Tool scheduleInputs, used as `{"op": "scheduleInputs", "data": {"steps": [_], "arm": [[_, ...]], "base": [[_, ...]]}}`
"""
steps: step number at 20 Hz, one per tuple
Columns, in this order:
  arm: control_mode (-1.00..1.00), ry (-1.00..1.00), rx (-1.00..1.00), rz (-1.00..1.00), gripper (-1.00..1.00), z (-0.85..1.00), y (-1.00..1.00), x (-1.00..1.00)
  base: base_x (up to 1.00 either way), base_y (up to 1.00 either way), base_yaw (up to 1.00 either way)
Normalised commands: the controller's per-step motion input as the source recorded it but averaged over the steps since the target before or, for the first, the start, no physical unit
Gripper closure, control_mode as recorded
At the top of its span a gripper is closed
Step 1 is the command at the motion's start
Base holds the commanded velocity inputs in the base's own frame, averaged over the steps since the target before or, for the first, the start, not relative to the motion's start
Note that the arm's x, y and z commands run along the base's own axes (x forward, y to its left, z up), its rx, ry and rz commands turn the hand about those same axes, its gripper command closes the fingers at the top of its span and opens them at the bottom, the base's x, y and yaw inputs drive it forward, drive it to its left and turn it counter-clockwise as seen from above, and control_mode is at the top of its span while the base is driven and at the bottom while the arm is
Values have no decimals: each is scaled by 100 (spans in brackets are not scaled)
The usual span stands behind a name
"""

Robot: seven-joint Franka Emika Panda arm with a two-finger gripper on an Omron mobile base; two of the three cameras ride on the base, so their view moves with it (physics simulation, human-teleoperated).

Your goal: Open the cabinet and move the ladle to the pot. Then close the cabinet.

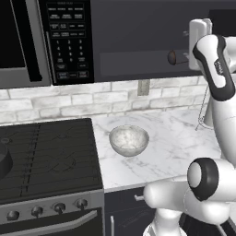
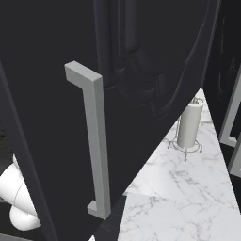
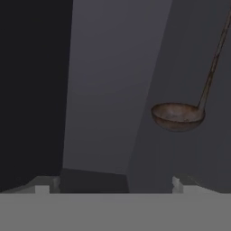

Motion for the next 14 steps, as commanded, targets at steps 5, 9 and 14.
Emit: {"op": "scheduleInputs", "data": {"steps": [5,9,14], "arm": [[-100,0,0,3,-100,-2,-1,28],[-100,0,0,4,-100,-1,-13,23],[-100,0,0,6,-100,0,-15,20]], "base": [[0,0,0],[0,0,0],[0,0,0]]}}
